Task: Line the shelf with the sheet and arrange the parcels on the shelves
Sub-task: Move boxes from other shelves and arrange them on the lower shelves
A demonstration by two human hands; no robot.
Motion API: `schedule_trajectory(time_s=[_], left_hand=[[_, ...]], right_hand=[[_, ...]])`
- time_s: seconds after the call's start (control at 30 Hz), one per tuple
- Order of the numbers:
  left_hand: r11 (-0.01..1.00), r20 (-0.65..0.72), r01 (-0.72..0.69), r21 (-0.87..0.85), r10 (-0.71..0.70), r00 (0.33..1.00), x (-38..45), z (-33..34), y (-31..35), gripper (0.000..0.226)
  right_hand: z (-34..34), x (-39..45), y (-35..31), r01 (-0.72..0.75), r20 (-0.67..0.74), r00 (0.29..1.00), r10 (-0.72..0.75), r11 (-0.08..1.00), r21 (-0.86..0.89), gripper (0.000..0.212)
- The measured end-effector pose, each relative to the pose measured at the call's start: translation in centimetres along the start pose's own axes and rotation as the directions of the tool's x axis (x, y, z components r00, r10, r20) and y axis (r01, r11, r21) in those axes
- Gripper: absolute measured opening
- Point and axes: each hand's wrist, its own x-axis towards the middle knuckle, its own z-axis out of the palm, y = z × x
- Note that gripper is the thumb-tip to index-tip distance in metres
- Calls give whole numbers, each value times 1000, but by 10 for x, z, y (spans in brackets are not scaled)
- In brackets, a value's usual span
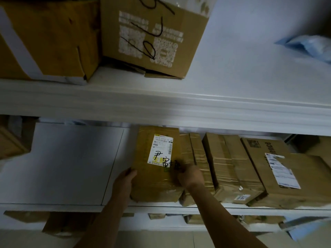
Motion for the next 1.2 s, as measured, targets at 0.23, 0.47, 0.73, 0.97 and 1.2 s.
schedule_trajectory(time_s=[0.23,0.47,0.73,0.97,1.2], left_hand=[[962,-167,-109,250,154,974,-53,-3,20,35],[960,-262,-242,138,271,926,-138,-5,54,29],[827,-344,-551,115,553,759,-227,0,137,26],[537,-365,-795,281,826,429,-273,5,240,31],[578,-236,-750,321,816,528,-246,33,305,60]], right_hand=[[-40,-49,6,-1,-11,1000,2,999,52,35],[-90,-111,-6,216,-141,970,-196,965,147,54],[-159,-175,-69,556,-431,812,-394,745,368,47],[-228,-195,-153,575,-460,818,-345,497,650,33],[-254,-162,-203,106,37,962,-269,499,860,85]])
